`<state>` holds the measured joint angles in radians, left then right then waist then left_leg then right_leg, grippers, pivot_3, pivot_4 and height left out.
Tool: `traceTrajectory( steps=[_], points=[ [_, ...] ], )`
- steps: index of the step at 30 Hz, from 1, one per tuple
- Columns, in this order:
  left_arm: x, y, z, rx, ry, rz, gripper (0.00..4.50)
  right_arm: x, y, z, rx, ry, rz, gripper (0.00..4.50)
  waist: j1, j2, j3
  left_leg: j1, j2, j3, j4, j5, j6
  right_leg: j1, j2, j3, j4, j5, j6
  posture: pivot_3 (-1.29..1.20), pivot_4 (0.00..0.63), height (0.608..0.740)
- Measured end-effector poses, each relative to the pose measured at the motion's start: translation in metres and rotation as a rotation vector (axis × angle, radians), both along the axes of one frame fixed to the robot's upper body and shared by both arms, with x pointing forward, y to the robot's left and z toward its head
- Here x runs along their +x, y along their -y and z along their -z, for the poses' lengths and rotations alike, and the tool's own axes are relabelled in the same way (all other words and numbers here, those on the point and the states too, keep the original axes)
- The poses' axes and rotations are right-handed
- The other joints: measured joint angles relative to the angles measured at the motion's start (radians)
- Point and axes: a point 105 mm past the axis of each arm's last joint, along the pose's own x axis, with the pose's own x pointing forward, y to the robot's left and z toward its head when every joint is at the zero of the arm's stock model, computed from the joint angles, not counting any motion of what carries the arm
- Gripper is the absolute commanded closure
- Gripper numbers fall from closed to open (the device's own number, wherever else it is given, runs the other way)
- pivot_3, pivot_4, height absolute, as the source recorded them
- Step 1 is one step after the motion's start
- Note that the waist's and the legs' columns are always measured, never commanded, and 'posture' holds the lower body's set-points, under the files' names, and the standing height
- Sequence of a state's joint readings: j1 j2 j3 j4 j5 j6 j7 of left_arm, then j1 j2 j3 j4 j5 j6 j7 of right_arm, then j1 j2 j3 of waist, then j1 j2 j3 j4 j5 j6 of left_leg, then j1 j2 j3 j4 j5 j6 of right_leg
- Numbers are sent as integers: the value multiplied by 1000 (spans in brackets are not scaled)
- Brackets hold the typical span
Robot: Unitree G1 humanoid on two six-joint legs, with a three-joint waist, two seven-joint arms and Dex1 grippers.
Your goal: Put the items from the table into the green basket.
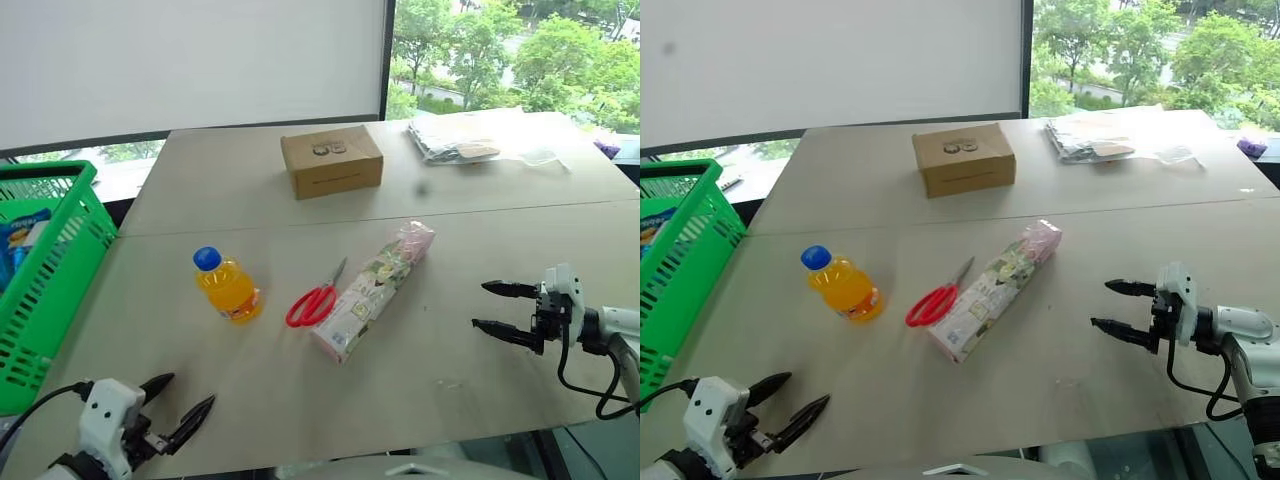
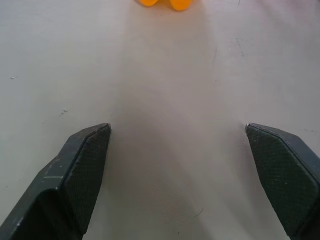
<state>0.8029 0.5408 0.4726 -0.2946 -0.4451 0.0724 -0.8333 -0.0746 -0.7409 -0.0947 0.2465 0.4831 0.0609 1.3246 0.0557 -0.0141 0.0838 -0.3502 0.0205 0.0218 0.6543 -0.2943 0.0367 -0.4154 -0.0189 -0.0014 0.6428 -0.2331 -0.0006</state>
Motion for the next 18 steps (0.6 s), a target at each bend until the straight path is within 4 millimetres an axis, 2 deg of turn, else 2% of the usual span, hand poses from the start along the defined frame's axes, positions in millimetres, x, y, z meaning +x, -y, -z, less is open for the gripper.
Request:
traceTrajectory(
  steps=[3,7,13,16,18],
  points=[
    [3,3,1,7,1,19,63,-1,1,2,4,4,6,0,3,0,0,0,0,0,0,0,0,1,0,-1,0,0,0,140,43,724],
    [5,8,2,3,3,38,63,-6,2,14,26,-15,29,0,11,2,-1,1,-1,0,0,0,0,1,0,-2,0,0,0,136,45,724],
    [9,14,2,0,6,73,63,-7,2,15,26,0,31,0,12,3,-1,1,-2,0,1,0,0,2,0,-3,0,0,0,133,48,724],
    [12,34,-1,-19,7,166,63,-9,1,15,24,-2,24,0,12,3,-1,1,-2,-1,2,0,0,2,1,-2,0,0,0,134,56,724],
    [18,56,-10,-39,27,261,63,-14,-4,14,20,-2,-2,0,12,0,1,0,-1,-2,2,0,0,2,1,-2,0,0,0,127,58,724]
  ],
)
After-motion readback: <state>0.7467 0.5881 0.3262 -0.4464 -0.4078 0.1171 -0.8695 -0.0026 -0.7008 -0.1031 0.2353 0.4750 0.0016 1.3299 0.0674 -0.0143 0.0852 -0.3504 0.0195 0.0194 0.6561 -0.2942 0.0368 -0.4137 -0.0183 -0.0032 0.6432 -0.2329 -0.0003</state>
